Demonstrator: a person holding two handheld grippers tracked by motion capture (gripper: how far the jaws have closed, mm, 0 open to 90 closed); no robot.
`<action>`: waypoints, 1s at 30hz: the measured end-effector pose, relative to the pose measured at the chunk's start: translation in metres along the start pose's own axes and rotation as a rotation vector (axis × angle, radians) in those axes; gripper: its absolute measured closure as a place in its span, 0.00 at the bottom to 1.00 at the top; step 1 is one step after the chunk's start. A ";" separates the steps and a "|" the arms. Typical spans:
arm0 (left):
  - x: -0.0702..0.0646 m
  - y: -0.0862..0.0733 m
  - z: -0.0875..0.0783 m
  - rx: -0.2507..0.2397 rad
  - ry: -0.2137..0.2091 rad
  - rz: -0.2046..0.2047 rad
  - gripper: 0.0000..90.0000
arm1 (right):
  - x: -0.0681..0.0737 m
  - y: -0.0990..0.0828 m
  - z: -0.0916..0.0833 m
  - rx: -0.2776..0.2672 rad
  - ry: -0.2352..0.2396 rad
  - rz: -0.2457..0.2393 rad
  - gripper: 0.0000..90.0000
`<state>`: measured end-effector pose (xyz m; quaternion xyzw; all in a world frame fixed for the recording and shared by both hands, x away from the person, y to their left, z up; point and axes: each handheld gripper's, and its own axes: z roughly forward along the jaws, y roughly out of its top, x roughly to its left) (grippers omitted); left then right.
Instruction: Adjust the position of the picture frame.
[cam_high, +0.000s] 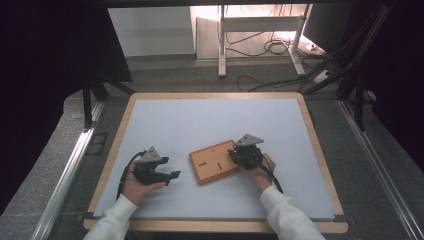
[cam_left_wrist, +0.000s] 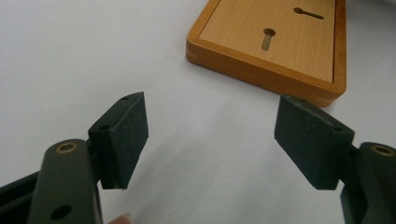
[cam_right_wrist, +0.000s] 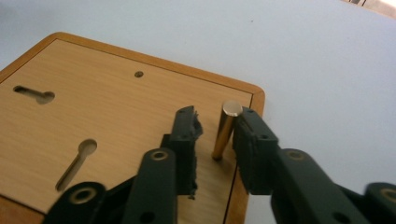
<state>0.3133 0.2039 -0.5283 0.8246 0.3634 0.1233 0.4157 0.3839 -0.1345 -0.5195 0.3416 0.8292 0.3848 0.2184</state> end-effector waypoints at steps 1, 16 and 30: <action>0.000 0.000 0.000 0.000 0.002 0.002 0.28 | 0.000 0.001 0.001 -0.002 -0.006 0.000 0.84; 0.000 0.000 -0.001 0.001 0.009 0.003 0.28 | -0.003 0.003 0.002 -0.020 0.021 -0.025 0.93; 0.004 0.001 -0.011 -0.039 0.034 -0.012 0.28 | 0.038 0.030 0.023 -0.035 0.122 -0.129 0.94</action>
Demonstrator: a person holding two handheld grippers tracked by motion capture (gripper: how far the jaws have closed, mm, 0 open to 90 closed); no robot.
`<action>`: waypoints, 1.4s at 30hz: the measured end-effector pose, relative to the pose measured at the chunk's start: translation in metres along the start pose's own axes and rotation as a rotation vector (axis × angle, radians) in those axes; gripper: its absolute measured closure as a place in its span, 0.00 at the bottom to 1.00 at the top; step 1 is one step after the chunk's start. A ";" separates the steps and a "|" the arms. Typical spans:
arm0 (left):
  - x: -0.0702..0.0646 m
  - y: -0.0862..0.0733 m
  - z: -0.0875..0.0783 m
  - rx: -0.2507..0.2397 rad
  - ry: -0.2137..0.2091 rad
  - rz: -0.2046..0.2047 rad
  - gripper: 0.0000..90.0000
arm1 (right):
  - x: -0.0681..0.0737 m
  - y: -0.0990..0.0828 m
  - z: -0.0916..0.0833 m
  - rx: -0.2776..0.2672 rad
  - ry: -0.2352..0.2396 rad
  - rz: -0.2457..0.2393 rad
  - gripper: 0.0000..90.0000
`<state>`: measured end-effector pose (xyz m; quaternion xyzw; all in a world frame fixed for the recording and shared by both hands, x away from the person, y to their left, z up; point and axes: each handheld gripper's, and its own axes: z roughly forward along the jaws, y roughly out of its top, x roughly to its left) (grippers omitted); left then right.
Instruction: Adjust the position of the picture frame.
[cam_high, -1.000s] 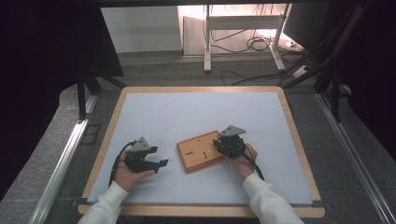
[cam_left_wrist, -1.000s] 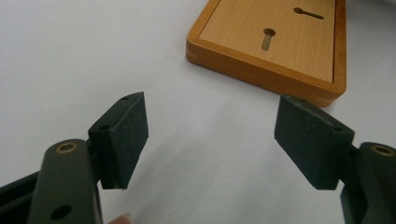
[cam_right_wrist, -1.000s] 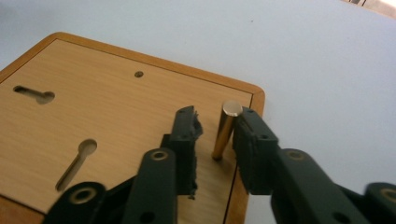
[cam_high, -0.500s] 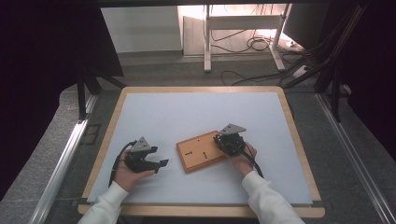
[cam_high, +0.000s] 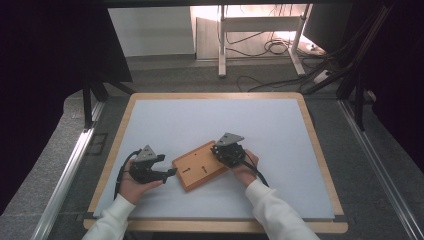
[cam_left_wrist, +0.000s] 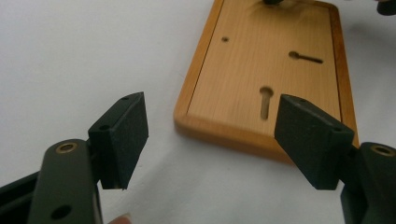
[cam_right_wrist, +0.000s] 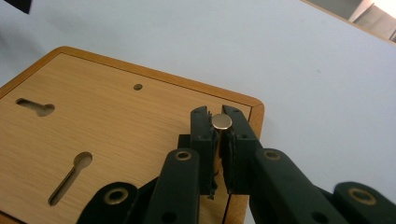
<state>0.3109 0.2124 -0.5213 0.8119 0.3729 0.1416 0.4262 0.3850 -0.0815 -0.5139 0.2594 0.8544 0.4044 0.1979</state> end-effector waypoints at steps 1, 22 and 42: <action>0.000 0.000 0.000 0.000 0.000 0.000 0.28 | 0.000 0.000 0.000 0.000 0.000 0.000 0.94; 0.004 -0.001 -0.002 -0.002 0.012 -0.002 0.28 | -0.002 0.006 -0.009 -0.015 0.036 0.125 0.50; 0.043 0.005 0.007 0.082 0.058 -0.009 1.00 | -0.022 -0.098 -0.139 0.009 -0.061 0.224 0.38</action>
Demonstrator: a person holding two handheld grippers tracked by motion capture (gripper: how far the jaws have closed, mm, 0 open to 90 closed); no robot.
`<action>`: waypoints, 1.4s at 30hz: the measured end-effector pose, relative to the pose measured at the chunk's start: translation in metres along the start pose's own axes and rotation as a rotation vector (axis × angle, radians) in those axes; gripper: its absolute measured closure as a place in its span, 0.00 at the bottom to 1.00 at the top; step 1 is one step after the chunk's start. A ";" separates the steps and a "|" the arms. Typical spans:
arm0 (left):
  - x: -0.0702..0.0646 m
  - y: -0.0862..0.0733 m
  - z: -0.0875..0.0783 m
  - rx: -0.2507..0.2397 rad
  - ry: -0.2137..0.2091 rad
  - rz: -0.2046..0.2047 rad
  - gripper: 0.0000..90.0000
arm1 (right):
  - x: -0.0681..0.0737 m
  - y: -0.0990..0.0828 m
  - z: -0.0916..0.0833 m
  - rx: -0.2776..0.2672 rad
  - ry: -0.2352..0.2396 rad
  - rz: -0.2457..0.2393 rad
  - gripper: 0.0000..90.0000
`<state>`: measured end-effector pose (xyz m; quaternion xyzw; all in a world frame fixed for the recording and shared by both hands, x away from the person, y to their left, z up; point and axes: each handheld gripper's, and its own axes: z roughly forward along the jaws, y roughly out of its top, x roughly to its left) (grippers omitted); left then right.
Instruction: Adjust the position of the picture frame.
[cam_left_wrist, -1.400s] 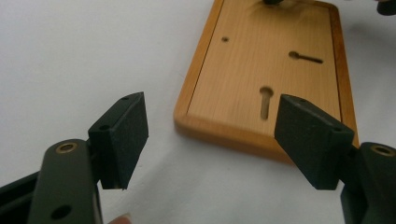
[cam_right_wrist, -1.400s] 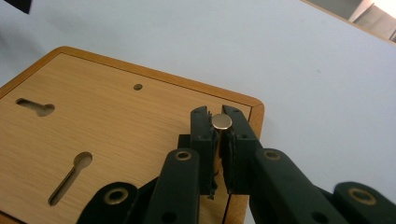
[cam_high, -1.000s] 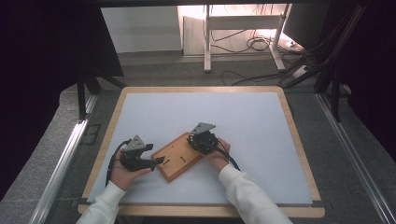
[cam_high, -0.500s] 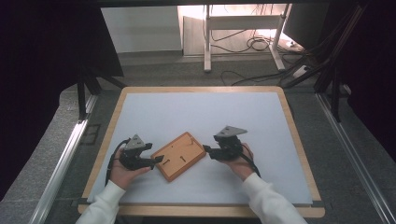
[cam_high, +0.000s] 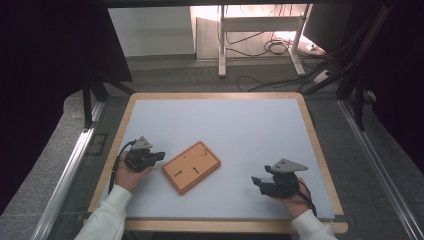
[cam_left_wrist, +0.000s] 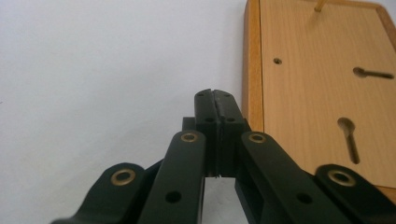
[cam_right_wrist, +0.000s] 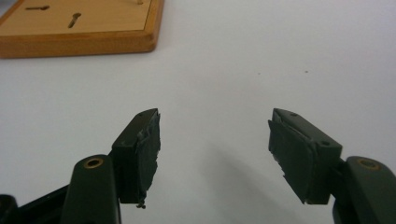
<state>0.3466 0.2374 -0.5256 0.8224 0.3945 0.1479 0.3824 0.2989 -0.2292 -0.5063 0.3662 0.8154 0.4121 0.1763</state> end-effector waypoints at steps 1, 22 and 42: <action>0.000 0.000 0.002 0.008 -0.001 0.006 1.00 | 0.000 0.000 0.000 0.000 0.000 0.000 0.38; -0.006 -0.007 0.005 0.067 -0.050 0.060 1.00 | -0.001 0.001 0.001 -0.003 -0.018 -0.004 0.36; -0.047 -0.009 -0.003 0.084 -0.150 0.144 1.00 | -0.001 0.000 0.000 0.005 -0.022 -0.003 0.36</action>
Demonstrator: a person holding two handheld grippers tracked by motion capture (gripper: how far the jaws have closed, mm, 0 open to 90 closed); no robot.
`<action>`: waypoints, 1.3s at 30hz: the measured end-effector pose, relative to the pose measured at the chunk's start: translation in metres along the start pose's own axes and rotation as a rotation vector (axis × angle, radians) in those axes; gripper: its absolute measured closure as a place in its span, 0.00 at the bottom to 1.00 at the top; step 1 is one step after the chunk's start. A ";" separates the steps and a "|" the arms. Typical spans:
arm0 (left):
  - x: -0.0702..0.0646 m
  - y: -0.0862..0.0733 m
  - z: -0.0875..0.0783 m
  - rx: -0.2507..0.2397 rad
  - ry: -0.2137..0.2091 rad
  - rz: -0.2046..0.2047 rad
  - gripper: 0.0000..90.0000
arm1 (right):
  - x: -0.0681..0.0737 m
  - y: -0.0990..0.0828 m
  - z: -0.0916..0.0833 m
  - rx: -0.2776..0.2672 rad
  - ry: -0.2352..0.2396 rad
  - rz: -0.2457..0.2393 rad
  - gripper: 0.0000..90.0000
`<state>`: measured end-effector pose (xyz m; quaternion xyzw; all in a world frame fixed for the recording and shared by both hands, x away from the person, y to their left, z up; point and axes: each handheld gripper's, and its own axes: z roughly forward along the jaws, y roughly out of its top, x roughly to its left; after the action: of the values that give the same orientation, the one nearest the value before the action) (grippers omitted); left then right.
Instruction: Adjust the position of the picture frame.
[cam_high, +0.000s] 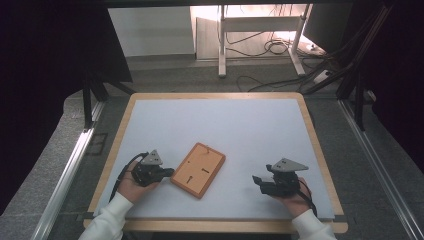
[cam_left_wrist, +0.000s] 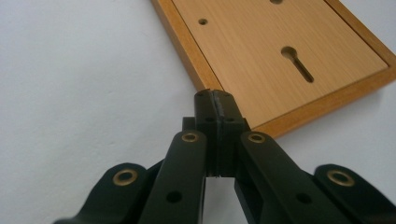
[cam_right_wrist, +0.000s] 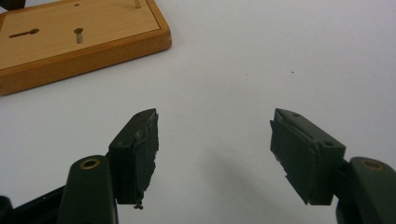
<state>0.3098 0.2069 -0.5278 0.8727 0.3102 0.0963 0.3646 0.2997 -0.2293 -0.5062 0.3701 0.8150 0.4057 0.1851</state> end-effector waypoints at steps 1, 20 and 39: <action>-0.001 -0.001 -0.001 0.005 -0.002 0.001 1.00 | 0.000 0.000 0.000 0.001 0.000 -0.001 0.36; -0.012 -0.004 0.003 0.007 -0.079 0.001 1.00 | 0.000 0.000 0.002 0.011 -0.002 -0.004 0.36; -0.030 0.012 0.019 0.011 -0.129 0.048 1.00 | 0.000 0.000 0.003 0.009 -0.001 -0.009 0.36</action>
<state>0.2994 0.1708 -0.5313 0.8862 0.2657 0.0471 0.3766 0.3012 -0.2274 -0.5082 0.3677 0.8184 0.4008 0.1855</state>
